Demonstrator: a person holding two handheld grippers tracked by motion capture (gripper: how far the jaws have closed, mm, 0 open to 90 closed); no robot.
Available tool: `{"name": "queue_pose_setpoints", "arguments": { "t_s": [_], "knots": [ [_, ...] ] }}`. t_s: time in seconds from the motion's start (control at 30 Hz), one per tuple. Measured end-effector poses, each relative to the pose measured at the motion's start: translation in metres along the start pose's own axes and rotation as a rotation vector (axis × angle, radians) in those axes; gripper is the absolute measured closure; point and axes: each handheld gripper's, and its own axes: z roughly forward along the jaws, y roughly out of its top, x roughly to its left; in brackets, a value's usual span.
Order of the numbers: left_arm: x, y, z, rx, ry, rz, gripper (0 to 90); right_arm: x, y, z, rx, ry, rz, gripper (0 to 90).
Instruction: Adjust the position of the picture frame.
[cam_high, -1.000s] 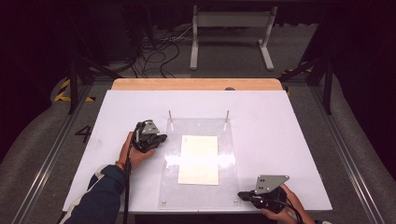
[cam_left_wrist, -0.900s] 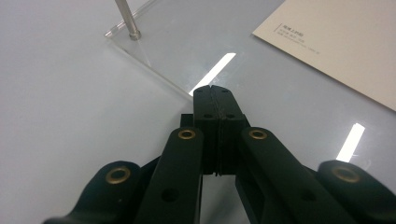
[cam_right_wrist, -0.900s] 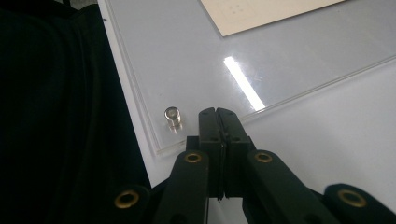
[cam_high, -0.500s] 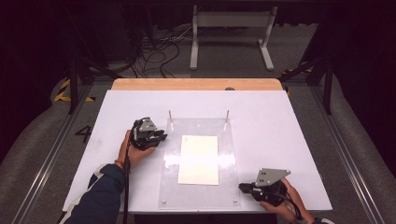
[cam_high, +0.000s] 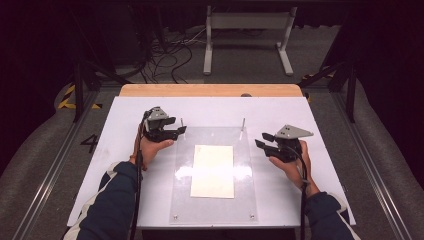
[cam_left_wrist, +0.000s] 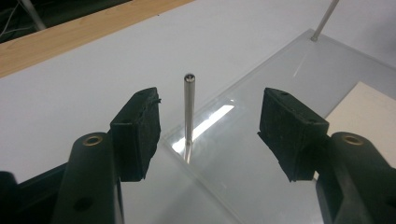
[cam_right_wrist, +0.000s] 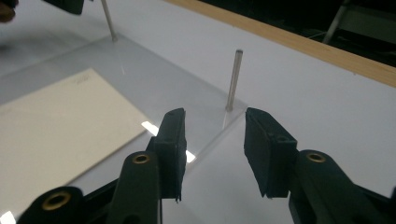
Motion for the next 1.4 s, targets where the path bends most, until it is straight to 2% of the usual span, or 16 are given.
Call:
{"name": "queue_pose_setpoints", "arguments": {
  "t_s": [0.07,0.13,0.23,0.3,0.37,0.4,0.47,0.53,0.6,0.67,0.77,0.9,0.93,1.13,1.4],
  "knots": [
    [0.002,0.003,0.006,0.007,-0.003,-0.013,37.6,-0.005,0.007,0.011,-0.006,-0.008,-0.006,53.8],
    [0.006,0.005,0.012,0.011,-0.009,-0.009,39.3,-0.009,0.013,0.023,-0.017,0.015,0.017,52.0],
    [0.008,0.006,0.017,0.014,-0.024,-0.001,44.1,-0.012,0.020,0.041,0.008,0.003,-0.014,49.4],
    [0.009,0.007,0.022,0.016,-0.047,-0.014,48.6,-0.015,0.024,0.054,0.026,0.014,0.011,47.8],
    [0.008,0.007,0.024,0.024,-0.053,-0.006,50.3,-0.017,0.025,0.059,0.020,0.019,0.019,47.1],
    [0.007,0.007,0.026,0.026,-0.057,0.000,53.3,-0.018,0.027,0.064,0.022,0.035,0.021,49.0],
    [0.005,0.007,0.030,0.031,-0.056,0.008,58.5,-0.017,0.029,0.073,0.049,0.019,-0.008,55.9],
    [0.005,0.007,0.029,0.037,-0.040,0.011,62.2,-0.016,0.030,0.078,0.050,0.021,-0.006,65.0],
    [0.008,0.007,0.028,0.041,-0.033,0.011,67.9,-0.017,0.029,0.079,0.052,0.002,0.007,73.4],
    [0.008,0.007,0.027,0.046,-0.027,0.007,72.7,-0.022,0.027,0.077,0.048,0.005,0.028,81.5],
    [0.008,0.008,0.027,0.048,-0.012,0.011,76.9,-0.024,0.026,0.077,0.050,0.005,0.034,85.1],
    [0.010,0.009,0.028,0.054,0.000,0.008,82.7,-0.024,0.026,0.079,0.052,0.001,0.028,85.2],
    [0.011,0.010,0.028,0.061,-0.009,0.008,83.3,-0.024,0.026,0.079,0.053,0.001,0.033,85.2],
    [0.010,0.011,0.028,0.068,-0.013,0.015,84.0,-0.022,0.027,0.080,0.062,-0.010,0.027,85.6],
    [0.006,0.007,0.023,0.071,-0.030,0.026,84.1,-0.021,0.025,0.076,0.064,0.012,0.034,85.5]
  ]
}}
